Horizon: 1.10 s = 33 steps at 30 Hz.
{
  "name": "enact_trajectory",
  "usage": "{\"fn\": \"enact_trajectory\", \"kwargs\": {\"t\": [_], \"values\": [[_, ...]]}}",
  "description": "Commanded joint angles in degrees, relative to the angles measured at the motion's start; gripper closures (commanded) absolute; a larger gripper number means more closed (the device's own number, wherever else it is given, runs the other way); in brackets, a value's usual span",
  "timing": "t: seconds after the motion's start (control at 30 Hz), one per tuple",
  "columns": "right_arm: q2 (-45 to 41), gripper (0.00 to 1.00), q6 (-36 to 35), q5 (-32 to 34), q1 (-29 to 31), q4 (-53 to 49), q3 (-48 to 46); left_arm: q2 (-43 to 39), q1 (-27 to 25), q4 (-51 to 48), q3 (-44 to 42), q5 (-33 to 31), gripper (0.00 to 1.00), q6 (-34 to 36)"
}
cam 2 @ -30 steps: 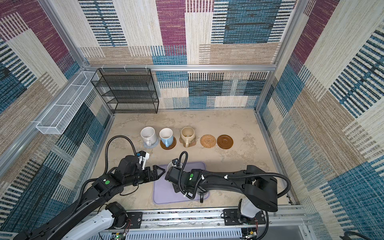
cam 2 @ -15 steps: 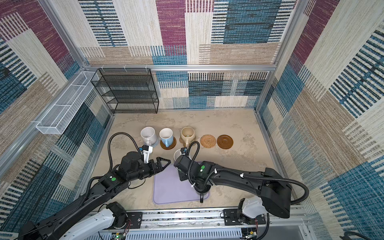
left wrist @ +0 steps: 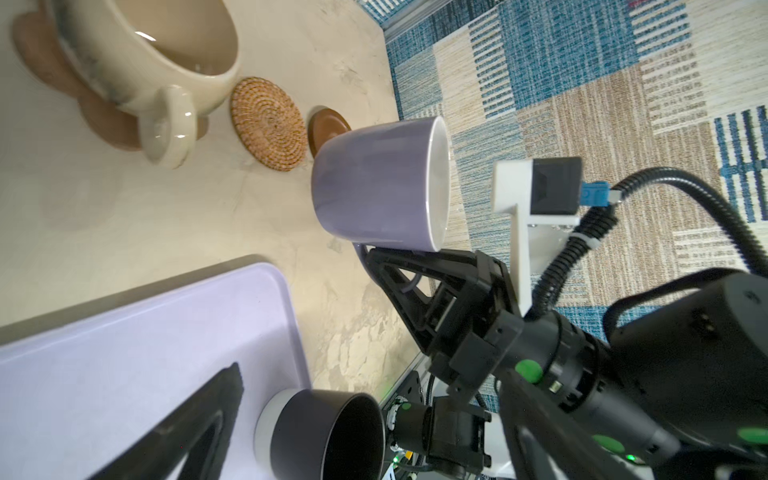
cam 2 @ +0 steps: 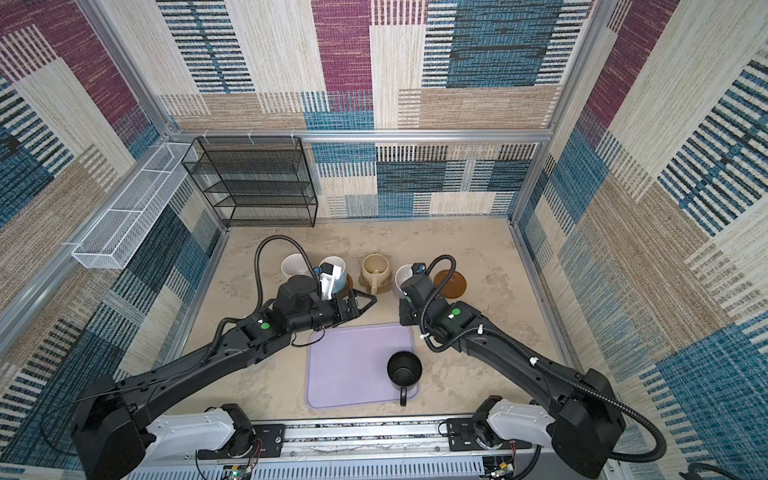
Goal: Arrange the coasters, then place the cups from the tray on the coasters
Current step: 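Lift the lavender mug with right gripper and carry it toward the rattan coaster, then lower the lavender mug onto the round woven rattan coaster with right gripper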
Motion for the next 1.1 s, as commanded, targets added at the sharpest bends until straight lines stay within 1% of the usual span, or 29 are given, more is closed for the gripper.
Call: {"fn": "enact_trajectory", "kwargs": {"t": [0.0,0.13,0.2,0.37,0.47,0.67,0.9,1.07], "values": [[0.56,1.0,-4.69,-3.78,-4.85,6.27,0.35,4.39,-0.24,4.62,3.92,0.85,0.01,0.02],[4.51,1.0,-7.0,-5.86,-9.3,9.53,1.71,10.9,-0.24,4.72,9.32,1.57,0.01,0.34],[7.81,1.0,-8.18,-6.2,-11.07,11.23,2.94,13.57,-0.24,3.82,11.78,1.26,0.01,0.89],[15.54,1.0,-9.6,-6.09,-13.22,13.41,6.31,18.51,0.0,2.41,16.15,0.13,0.01,1.61],[19.98,1.0,-9.96,-3.11,-13.62,12.38,8.89,19.43,0.7,2.02,17.05,-0.73,0.01,1.71],[25.98,1.0,-10.84,-2.35,-14.22,12.18,11.7,20.98,1.47,0.3,18.71,-0.62,0.01,2.28],[30.8,1.0,-10.52,-1.58,-14.29,9.87,14.35,22.38,1.72,1.32,19.06,0.8,0.01,1.34],[31.52,1.0,-10.2,-0.77,-14.18,10.61,12.97,23.14,1.8,0.71,19.64,0.89,0.01,1.16]]}}
